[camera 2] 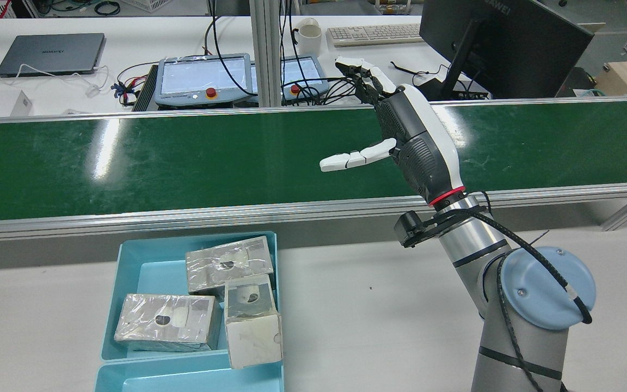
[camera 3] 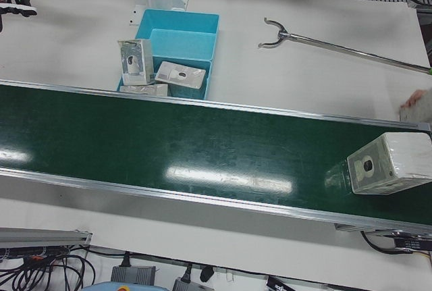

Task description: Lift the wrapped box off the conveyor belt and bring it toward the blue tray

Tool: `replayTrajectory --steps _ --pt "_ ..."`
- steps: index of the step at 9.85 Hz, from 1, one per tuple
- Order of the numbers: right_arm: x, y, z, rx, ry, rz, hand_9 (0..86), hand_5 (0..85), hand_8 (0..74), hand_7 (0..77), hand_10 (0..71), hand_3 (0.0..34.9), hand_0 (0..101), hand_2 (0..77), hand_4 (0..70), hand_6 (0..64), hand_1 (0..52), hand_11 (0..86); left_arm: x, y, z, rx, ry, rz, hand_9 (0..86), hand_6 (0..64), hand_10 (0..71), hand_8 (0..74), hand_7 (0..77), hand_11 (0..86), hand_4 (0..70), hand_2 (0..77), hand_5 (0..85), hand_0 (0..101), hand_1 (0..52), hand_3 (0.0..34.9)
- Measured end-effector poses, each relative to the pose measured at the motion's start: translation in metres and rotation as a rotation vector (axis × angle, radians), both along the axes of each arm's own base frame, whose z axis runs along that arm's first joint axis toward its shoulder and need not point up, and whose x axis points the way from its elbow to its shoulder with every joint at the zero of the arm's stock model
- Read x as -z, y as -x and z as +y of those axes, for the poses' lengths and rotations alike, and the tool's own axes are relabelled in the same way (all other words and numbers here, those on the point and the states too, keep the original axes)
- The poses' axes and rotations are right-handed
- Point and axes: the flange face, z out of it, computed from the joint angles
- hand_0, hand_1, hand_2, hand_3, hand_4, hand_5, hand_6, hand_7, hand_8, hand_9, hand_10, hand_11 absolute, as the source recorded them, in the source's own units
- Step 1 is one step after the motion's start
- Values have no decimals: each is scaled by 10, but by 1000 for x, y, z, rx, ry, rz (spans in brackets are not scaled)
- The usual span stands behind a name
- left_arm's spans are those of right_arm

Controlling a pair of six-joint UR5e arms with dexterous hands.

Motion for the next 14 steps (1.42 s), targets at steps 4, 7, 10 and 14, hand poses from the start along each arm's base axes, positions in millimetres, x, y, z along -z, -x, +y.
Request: replayTrajectory --steps 4,7,10,14 --pt "-2 0 0 1 3 -2 16 235 22 49 5 36 476 109 22 44 136 16 0 0 0 0 0 0 0 0 5 5 5 5 0 5 11 0 0 0" --pt "-2 0 0 1 3 -2 16 235 22 49 5 34 475 109 22 44 136 16 0 0 0 0 0 0 5 0 5 5 5 5 0 5 11 0 0 0" --pt "-5 -1 0 1 5 1 16 235 22 44 5 34 476 109 22 44 136 16 0 0 0 0 0 0 0 0 5 5 0 5 0 5 5 0 0 0" --pt "-13 -6 -1 8 15 -15 16 235 22 44 5 35 476 104 22 44 136 16 0 0 0 0 0 0 5 0 5 5 0 5 0 5 11 0 0 0"
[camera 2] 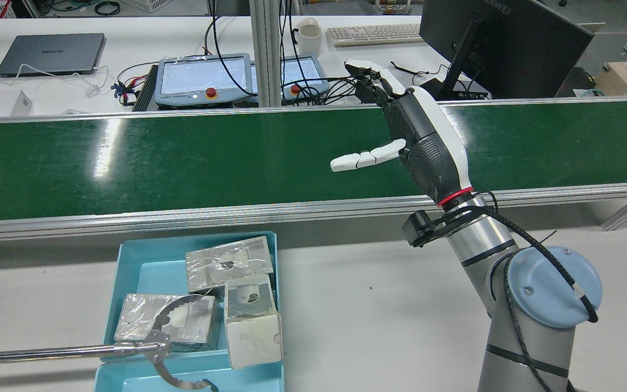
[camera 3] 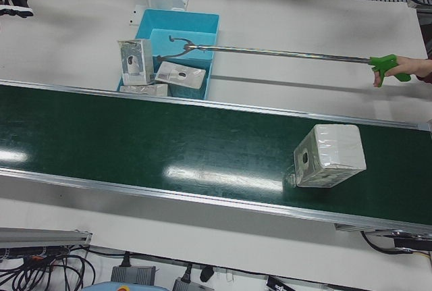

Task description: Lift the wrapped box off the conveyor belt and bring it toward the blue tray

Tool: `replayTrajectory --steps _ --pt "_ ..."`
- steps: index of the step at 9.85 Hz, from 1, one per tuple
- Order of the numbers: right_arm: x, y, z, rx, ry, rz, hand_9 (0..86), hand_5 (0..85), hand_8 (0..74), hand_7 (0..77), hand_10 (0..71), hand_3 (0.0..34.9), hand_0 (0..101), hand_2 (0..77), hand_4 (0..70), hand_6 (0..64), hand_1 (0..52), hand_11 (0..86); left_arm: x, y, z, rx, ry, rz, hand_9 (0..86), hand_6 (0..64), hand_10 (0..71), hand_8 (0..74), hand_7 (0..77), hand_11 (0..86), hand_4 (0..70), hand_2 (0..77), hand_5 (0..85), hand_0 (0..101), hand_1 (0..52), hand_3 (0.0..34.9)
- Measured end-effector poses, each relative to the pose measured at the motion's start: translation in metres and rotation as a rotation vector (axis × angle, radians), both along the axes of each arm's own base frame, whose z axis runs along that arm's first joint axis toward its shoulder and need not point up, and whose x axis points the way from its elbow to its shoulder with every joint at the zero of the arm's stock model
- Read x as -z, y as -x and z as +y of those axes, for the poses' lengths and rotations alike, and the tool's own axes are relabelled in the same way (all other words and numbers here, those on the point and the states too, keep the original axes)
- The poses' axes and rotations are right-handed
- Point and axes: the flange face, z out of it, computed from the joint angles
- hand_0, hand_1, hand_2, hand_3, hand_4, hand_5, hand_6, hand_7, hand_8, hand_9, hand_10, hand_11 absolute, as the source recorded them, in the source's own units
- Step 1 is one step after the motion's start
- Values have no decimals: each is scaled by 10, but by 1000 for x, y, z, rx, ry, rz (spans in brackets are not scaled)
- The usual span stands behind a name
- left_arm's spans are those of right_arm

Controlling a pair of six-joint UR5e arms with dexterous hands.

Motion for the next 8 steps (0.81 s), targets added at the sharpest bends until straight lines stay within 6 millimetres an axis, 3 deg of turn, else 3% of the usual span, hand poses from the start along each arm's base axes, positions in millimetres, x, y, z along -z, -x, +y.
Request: replayTrajectory --steps 8 --pt "-6 -14 -5 -10 5 -24 16 235 16 44 0 35 476 104 22 44 136 16 0 0 0 0 0 0 5 0 5 5 0 5 0 5 5 0 0 0"
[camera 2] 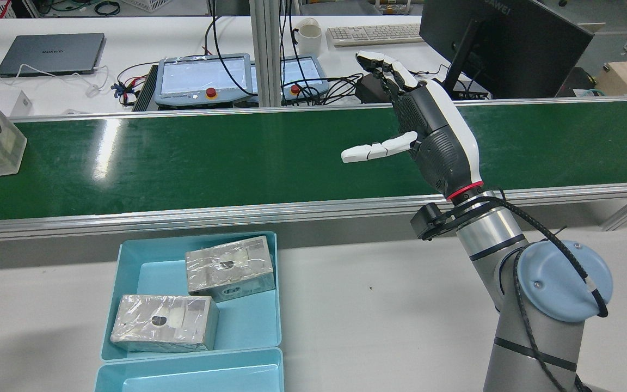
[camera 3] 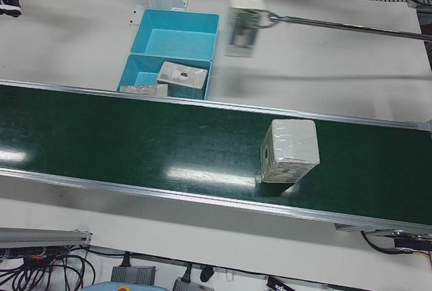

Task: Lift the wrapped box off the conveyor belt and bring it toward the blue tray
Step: 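Move the right hand farther along the belt, opening its fingers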

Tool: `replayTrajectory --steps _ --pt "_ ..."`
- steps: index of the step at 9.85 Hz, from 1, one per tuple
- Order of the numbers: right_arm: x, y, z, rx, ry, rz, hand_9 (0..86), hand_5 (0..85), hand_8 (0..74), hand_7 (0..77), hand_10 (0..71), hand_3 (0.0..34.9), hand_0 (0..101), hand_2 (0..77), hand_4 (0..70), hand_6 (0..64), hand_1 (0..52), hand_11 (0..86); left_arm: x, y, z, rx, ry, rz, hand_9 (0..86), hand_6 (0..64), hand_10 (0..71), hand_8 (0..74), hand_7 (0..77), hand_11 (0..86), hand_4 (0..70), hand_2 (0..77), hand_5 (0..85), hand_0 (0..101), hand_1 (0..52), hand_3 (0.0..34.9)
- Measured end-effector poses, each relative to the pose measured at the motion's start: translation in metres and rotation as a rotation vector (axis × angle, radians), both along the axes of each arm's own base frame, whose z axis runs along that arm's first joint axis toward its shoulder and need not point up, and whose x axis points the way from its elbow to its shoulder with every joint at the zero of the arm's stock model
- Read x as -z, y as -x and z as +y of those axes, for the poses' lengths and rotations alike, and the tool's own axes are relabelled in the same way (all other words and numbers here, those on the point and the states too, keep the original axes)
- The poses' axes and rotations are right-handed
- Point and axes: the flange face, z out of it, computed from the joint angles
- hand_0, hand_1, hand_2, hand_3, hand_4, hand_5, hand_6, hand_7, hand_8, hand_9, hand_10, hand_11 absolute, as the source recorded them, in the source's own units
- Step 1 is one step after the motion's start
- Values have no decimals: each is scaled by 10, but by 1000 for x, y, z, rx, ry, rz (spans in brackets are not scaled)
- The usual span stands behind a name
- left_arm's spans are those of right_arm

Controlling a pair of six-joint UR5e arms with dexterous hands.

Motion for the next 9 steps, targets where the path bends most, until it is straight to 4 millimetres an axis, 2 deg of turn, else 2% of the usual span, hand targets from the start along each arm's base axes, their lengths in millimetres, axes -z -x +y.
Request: replayTrajectory --steps 5,6,8,9 --pt "-1 -3 0 6 1 -21 16 240 22 44 5 35 476 104 22 38 147 16 0 0 0 0 0 0 0 0 5 5 0 5 0 5 5 0 0 0" --pt "8 -11 2 3 -13 -47 16 240 22 44 5 35 476 104 22 38 147 16 0 0 0 0 0 0 5 0 5 5 5 5 0 5 11 0 0 0" --pt "20 -45 -5 -31 -39 -56 16 240 16 44 0 35 474 104 22 38 147 16 0 0 0 0 0 0 5 0 5 5 0 5 0 5 11 0 0 0" --pt "20 -61 -10 -34 -51 -38 16 262 5 44 0 35 487 164 54 49 191 16 0 0 0 0 0 0 0 0 5 5 0 5 0 5 11 0 0 0"
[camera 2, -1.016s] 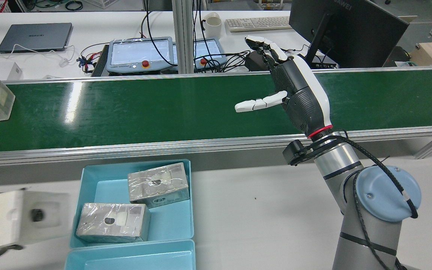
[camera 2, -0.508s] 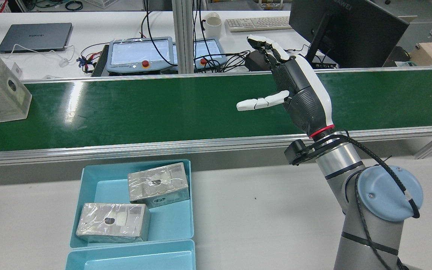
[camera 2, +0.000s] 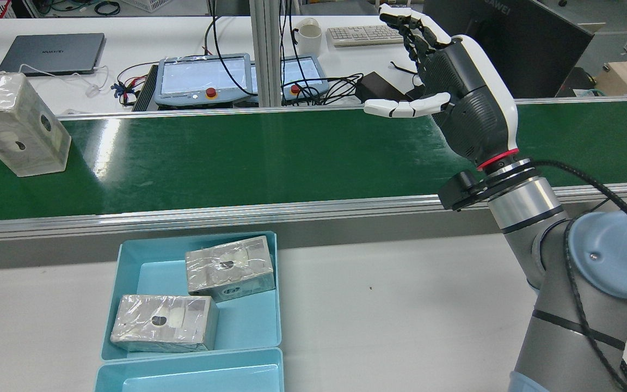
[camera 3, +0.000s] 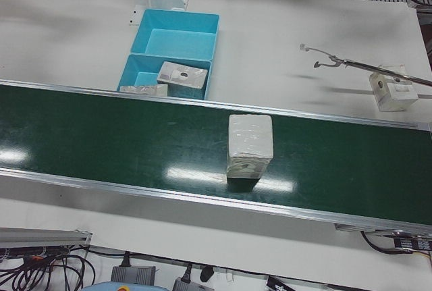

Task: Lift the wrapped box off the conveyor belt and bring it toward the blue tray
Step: 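Move the right hand farther along the belt, opening its fingers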

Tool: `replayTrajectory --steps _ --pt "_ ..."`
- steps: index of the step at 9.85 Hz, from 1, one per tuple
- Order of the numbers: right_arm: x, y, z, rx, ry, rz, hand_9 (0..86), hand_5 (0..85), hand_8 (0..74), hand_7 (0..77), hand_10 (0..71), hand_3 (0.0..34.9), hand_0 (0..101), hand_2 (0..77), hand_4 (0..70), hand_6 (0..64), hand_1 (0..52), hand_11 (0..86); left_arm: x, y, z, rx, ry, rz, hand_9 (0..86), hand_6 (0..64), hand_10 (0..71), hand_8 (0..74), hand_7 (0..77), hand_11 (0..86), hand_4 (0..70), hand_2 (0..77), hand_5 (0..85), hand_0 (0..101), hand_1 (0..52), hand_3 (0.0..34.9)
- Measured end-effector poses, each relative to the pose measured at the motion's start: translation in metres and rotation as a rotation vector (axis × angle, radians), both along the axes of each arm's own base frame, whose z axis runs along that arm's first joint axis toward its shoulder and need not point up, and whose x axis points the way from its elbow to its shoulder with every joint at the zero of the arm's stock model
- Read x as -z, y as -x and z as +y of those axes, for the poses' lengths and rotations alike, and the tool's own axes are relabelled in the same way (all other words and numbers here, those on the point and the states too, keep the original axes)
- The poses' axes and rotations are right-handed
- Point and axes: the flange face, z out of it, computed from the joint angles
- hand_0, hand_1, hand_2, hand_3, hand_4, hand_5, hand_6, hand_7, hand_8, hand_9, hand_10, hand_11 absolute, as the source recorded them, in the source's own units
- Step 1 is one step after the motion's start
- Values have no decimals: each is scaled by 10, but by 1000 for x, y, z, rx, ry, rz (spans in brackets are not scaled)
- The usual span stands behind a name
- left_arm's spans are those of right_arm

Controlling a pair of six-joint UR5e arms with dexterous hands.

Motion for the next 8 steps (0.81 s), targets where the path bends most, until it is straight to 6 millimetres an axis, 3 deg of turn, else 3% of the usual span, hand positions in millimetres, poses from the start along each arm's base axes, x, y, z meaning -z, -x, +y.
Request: replayTrajectory --steps 4,5,8 --pt "-7 -40 -13 -31 -16 39 16 262 5 55 0 44 492 164 49 60 169 16 0 0 0 0 0 0 0 0 5 5 5 5 0 5 11 0 0 0" --pt "-7 -49 -17 -46 -17 40 16 262 5 60 0 33 493 164 49 60 169 16 0 0 0 0 0 0 0 0 5 5 0 5 0 5 5 0 0 0" --pt "-23 -52 -19 -43 4 68 16 262 5 60 0 33 493 164 49 60 175 16 0 0 0 0 0 0 0 0 5 5 5 5 0 5 11 0 0 0"
